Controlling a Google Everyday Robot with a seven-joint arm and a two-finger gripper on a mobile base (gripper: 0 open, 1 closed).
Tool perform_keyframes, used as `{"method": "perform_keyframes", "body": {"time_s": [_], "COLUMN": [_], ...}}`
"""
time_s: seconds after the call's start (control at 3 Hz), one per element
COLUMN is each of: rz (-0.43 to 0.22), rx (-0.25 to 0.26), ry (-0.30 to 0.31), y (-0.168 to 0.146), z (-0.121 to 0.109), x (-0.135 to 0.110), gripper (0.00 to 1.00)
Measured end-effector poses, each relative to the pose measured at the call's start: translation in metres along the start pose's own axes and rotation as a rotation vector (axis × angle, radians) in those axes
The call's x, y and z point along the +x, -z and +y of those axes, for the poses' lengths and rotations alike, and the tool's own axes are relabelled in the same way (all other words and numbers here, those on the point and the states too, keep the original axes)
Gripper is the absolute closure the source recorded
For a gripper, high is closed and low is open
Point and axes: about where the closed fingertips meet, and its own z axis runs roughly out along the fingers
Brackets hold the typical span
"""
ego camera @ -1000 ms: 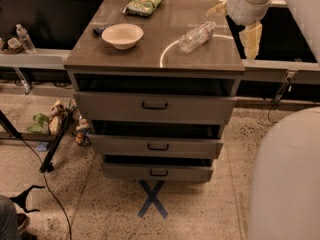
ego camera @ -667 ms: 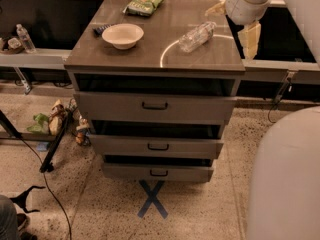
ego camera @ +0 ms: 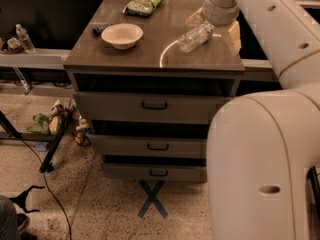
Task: Place water bottle into paper bowl
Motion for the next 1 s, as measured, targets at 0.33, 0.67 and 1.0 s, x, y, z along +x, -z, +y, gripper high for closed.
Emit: {"method": "perform_keyframes", "body": {"time_s": [0.33,0.67,1.0], "rz": [0.085,0.136,0.149], "rx": [-0.034,-0.06,-0.067], "ry": [0.049,0.043,0.048], "y": [-0.025,-0.044,-0.06], "z": [-0.032,-0.049,-0.058], "x": [0.018,0.028,0.029], "gripper": [0.0,0.0,0.0]}}
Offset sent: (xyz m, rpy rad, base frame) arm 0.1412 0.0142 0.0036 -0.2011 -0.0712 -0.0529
